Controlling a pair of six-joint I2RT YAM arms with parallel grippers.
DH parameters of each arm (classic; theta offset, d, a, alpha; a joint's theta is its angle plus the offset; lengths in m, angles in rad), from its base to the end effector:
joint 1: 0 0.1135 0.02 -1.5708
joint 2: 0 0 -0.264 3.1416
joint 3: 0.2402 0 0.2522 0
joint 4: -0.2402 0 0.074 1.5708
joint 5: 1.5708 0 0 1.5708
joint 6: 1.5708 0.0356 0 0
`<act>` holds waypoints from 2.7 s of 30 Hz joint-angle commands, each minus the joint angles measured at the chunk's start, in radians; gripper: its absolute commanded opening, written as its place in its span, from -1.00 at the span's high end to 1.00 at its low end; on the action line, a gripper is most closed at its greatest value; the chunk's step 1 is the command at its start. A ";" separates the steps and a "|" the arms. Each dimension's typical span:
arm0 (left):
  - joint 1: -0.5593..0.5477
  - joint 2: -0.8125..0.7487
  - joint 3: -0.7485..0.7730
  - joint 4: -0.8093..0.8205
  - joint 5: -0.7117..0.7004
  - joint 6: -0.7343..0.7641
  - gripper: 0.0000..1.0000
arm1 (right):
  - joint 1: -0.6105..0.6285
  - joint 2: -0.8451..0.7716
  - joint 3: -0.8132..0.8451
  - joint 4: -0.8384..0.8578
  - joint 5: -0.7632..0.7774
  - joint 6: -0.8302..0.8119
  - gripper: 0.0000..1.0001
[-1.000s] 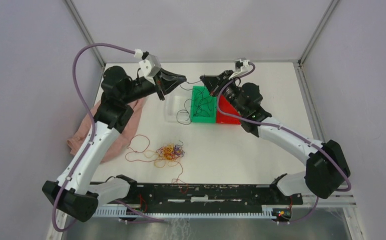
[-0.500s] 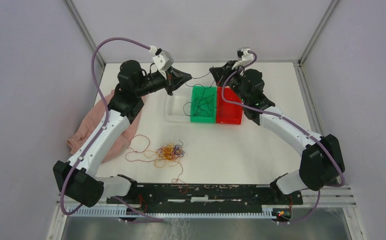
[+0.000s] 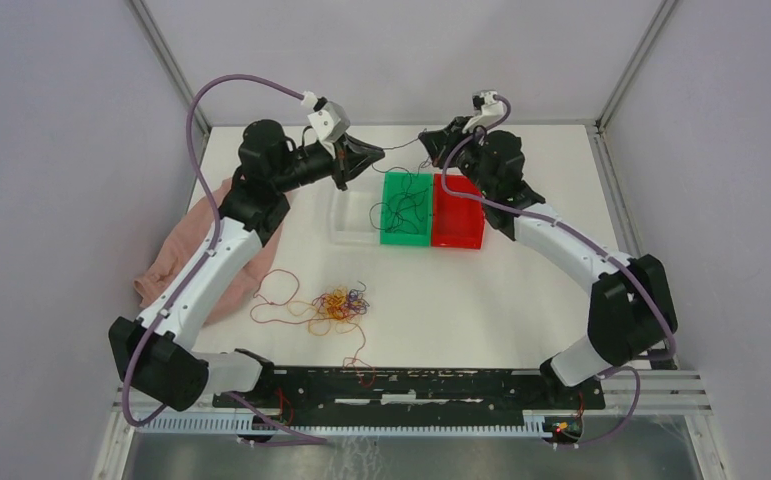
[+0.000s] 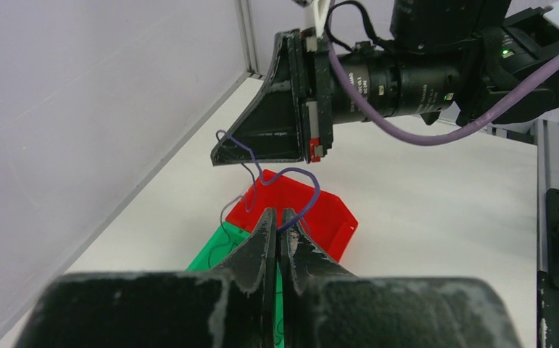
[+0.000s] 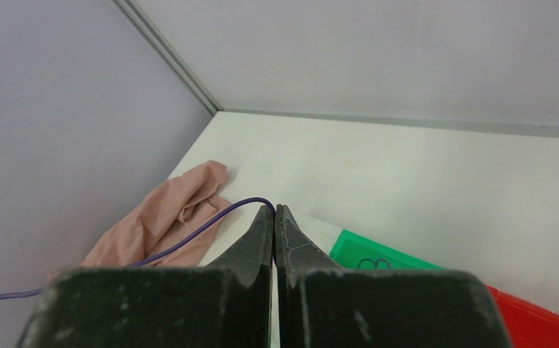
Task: Untangle the cables
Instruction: Place the cable in the bin.
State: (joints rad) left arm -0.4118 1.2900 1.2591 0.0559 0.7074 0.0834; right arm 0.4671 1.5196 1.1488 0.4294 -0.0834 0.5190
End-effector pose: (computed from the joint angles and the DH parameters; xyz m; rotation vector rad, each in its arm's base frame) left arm 0.2607 -0.1391 0.4221 0.9208 1.3188 -0.8001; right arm 0.3253 0.1674 0.3507 -0.0287 1.5732 0.8467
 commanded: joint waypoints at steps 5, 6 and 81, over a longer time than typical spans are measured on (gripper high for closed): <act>-0.003 0.068 -0.009 0.029 -0.068 0.101 0.94 | 0.002 0.159 0.039 0.029 -0.031 0.001 0.99; -0.002 0.078 -0.008 0.032 -0.083 0.102 0.94 | 0.004 0.179 0.040 0.021 -0.028 -0.005 0.99; -0.147 0.321 -0.009 -0.041 -0.352 0.504 0.94 | 0.024 0.477 0.249 -0.257 -0.078 0.137 0.31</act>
State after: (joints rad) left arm -0.5598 1.5608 1.1984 -0.0799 0.5213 0.6094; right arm 0.4778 1.9507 1.3346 0.1631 -0.1822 0.6830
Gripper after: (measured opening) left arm 0.052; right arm 0.367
